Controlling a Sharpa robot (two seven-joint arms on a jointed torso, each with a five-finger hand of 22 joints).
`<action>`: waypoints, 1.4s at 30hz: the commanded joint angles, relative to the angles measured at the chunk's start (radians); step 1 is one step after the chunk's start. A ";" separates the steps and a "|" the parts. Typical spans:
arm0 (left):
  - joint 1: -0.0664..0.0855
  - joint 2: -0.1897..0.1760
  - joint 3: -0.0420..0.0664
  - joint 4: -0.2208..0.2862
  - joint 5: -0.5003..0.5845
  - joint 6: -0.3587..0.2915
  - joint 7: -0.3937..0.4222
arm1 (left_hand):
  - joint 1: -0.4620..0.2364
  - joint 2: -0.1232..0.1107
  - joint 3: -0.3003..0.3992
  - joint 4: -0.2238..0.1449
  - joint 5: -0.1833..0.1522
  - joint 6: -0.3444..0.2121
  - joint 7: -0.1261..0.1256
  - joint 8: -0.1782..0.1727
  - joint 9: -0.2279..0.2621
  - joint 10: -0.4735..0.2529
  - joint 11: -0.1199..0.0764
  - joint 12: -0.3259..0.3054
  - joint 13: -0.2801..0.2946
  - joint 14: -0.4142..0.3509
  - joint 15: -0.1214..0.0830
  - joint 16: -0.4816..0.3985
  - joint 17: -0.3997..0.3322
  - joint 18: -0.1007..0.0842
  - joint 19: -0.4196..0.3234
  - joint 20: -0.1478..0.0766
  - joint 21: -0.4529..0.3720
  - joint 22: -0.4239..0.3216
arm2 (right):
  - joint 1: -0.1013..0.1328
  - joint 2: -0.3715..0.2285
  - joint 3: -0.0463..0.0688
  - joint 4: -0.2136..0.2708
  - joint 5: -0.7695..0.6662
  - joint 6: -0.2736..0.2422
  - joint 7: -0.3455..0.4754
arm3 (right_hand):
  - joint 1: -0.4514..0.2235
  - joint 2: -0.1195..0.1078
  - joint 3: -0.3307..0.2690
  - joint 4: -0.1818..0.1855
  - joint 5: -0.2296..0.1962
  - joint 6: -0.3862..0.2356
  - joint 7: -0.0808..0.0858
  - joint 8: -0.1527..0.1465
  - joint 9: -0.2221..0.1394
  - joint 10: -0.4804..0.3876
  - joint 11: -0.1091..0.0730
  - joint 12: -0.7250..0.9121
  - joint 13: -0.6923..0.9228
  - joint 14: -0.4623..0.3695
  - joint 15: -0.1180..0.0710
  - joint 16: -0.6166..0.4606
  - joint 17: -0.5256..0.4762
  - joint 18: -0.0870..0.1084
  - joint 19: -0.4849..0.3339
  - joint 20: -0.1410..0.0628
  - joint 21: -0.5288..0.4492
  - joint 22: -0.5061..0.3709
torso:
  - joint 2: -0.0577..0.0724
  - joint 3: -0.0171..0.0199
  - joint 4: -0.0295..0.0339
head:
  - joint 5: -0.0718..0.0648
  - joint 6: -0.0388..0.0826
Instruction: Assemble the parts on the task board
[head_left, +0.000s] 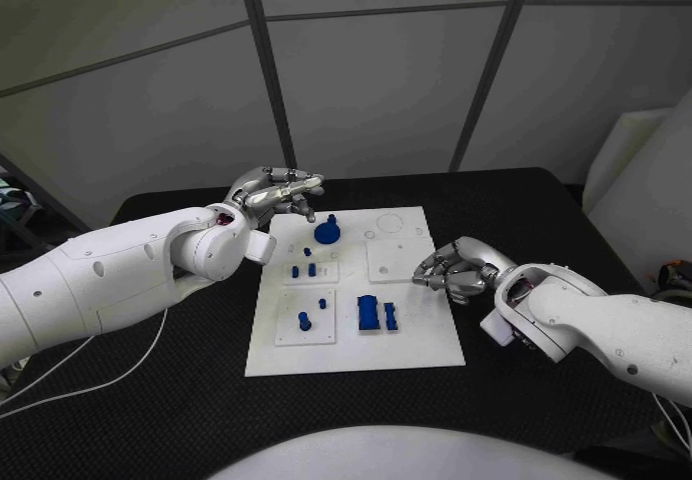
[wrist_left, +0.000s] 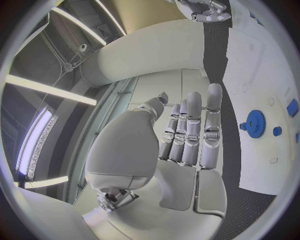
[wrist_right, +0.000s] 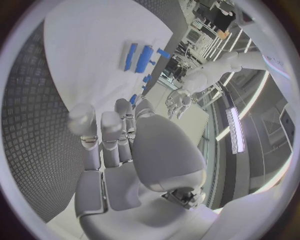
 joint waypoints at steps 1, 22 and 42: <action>0.002 0.012 -0.002 -0.028 0.085 -0.001 0.066 | -0.007 0.003 -0.021 0.007 0.002 -0.009 -0.001 0.012 0.001 -0.009 0.003 0.011 0.002 -0.042 0.005 -0.067 -0.036 0.049 -0.047 0.006 -0.047 -0.034 | 0.014 0.016 0.001 -0.068 0.355 -0.010 0.264 | 0.045 0.007 0.008 -0.009 -0.019 -0.016 0.011 -0.016 -0.007 -0.053 0.015 -0.124 -0.113 -0.122 0.014 -0.309 -0.278 0.056 -0.163 0.015 -0.385 -0.152 | -0.023 -0.0090 -0.0115 | 0.002 0.020; -0.068 0.209 -0.002 -0.383 0.211 -0.038 0.177 | 0.030 0.037 -0.087 0.055 0.002 -0.015 -0.019 -0.046 -0.004 0.061 0.060 -0.290 -0.056 -0.092 0.112 -0.848 -0.310 0.053 -0.388 0.137 -0.306 -0.563 | 0.031 0.333 0.053 -0.640 0.583 0.123 0.537 | 0.099 0.006 0.044 0.004 -0.108 -0.025 0.062 -0.149 -0.235 0.020 0.113 -0.566 -0.865 -0.310 0.152 -1.029 -0.826 0.066 -0.333 0.155 -0.931 -0.783 | -0.103 -0.0265 -0.0610 | 0.040 0.125; -0.085 0.194 -0.014 -0.278 0.185 -0.146 0.176 | -0.652 0.134 -0.243 -0.060 -0.054 -0.483 -0.096 -0.195 -0.069 -0.466 -0.020 -0.411 -0.119 -0.574 0.041 -0.993 -0.376 0.007 -0.773 0.005 -0.368 -0.770 | 0.032 0.307 0.046 -0.556 0.625 0.030 0.539 | -0.673 -0.030 0.138 -0.129 -0.208 -0.494 -0.020 -0.212 -0.385 -0.534 0.044 -0.631 -0.938 -0.817 0.038 -1.091 -1.014 -0.008 -0.801 0.050 -0.991 -1.087 | -0.083 -0.0235 -0.0109 | 0.014 0.143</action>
